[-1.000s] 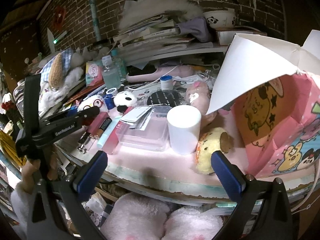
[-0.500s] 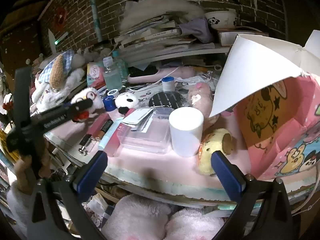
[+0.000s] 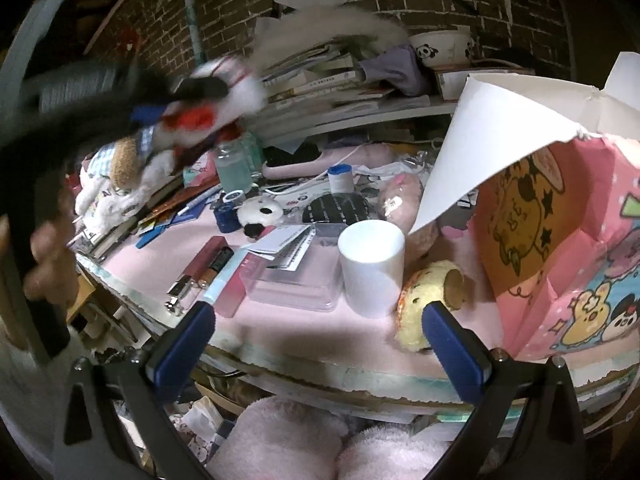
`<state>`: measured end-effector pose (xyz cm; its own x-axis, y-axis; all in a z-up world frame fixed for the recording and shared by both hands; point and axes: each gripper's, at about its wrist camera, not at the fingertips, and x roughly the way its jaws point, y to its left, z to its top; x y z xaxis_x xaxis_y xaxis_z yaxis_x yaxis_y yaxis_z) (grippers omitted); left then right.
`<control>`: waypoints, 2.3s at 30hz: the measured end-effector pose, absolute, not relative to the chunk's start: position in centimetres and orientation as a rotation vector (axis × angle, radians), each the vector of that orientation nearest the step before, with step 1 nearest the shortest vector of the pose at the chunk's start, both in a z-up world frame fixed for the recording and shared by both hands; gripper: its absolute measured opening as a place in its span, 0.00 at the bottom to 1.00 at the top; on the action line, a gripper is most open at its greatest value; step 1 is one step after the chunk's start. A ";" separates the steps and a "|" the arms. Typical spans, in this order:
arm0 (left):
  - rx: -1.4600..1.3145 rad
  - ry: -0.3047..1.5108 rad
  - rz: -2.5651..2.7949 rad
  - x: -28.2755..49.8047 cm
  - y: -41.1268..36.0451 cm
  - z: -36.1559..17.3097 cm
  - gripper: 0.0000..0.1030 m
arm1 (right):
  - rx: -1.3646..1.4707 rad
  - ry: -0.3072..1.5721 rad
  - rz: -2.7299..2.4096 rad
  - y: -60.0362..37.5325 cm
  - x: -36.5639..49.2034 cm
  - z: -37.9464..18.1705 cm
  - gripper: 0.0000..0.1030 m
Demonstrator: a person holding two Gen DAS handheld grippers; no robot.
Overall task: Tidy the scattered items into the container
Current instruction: 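Carry the white plush into the white box and open the left tool, then grasp the yellow chick plush with the right tool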
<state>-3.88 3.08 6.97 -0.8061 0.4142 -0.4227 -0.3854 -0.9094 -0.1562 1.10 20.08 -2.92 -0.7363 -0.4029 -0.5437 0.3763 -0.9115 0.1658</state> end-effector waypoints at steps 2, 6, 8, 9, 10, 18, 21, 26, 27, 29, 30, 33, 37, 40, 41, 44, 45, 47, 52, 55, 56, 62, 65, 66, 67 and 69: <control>-0.647 -0.100 2.534 -4.5 4.7 8.0 0.25 | 0.806 -0.064 -2.571 20.1 1.3 -3.0 1.00; -0.654 -0.023 2.425 -5.1 8.8 9.9 0.25 | 0.788 -0.074 -2.551 20.2 1.5 -3.2 1.00; -0.675 0.015 2.369 -5.4 10.7 10.7 0.25 | 0.785 -0.050 -2.566 20.3 1.6 -3.3 1.00; -0.693 0.033 2.332 -5.7 11.7 11.1 0.25 | 0.787 -0.053 -2.561 20.3 1.6 -3.4 1.00; -0.711 0.045 2.298 -6.0 12.6 11.5 0.25 | 0.787 -0.065 -2.553 20.5 1.6 -3.4 1.00; -0.919 0.252 2.147 -8.5 20.7 11.9 0.25 | 0.778 -0.122 -2.521 21.4 1.4 -3.6 1.00; -1.017 0.342 2.139 -9.8 23.1 10.7 0.25 | 0.740 -0.140 -2.527 21.6 1.5 -3.6 1.00; -1.120 0.406 2.126 -11.1 24.5 8.4 0.26 | 0.708 -0.149 -2.530 22.2 1.6 -4.2 1.00; -1.127 0.417 2.125 -11.2 24.6 8.1 0.27 | 0.701 -0.148 -2.533 22.3 1.6 -4.2 1.00; -1.136 0.430 2.124 -11.3 25.0 7.7 0.28 | 0.697 -0.149 -2.537 22.5 1.6 -4.2 1.00; -1.134 0.429 2.122 -11.4 25.0 7.6 0.29 | 0.697 -0.153 -2.540 22.6 1.6 -4.3 1.00; -1.132 0.449 2.114 -11.4 25.4 7.3 0.29 | 0.695 -0.186 -2.543 23.2 1.5 -4.5 1.00; -1.153 0.474 2.128 -12.0 25.7 6.8 0.39 | 0.701 -0.206 -2.553 23.8 1.4 -4.7 1.00; -1.085 0.418 2.156 -11.6 24.9 7.9 0.63 | 0.706 -0.212 -2.559 24.0 1.3 -4.8 1.00; -1.046 0.394 2.169 -11.3 24.4 8.6 0.70 | 0.706 -0.210 -2.561 24.0 1.2 -4.8 1.00; -0.910 0.320 2.233 -9.9 22.5 10.8 0.83 | 0.710 -0.194 -2.568 23.9 1.2 -4.9 1.00; -0.863 0.297 2.262 -9.3 21.7 11.5 0.84 | 0.711 -0.188 -2.572 23.9 1.3 -4.9 1.00; -0.799 0.262 2.311 -8.4 20.1 12.4 0.84 | 0.709 -0.186 -2.578 24.0 1.3 -5.0 1.00; -0.652 0.229 2.477 -5.5 15.6 12.4 0.84 | 0.663 -0.180 -2.607 24.4 2.0 -4.9 1.00; -0.594 0.206 2.544 -4.1 13.2 11.0 0.84 | 0.625 -0.117 -2.661 24.2 2.4 -4.9 1.00; -0.576 0.197 2.567 -3.8 12.5 10.5 0.84 | 0.618 -0.096 -2.670 24.2 2.5 -4.9 1.00; -0.497 0.137 2.653 -1.4 8.3 7.5 0.84 | 0.657 -0.018 -2.723 23.6 1.7 -5.4 0.60; -0.450 0.113 2.662 -0.3 7.0 6.3 0.84 | 0.632 0.009 -2.795 23.6 2.0 -5.2 0.60; -0.438 0.106 2.654 0.0 6.7 6.0 0.84 | 0.612 0.030 -2.826 23.5 2.2 -5.1 0.60; -0.428 0.101 2.648 0.2 6.4 5.9 0.84 | 0.598 0.060 -2.848 23.3 2.4 -5.0 0.60; -0.404 0.084 2.646 0.5 5.9 5.6 0.84 | 0.611 0.127 -2.862 22.5 2.1 -5.0 0.54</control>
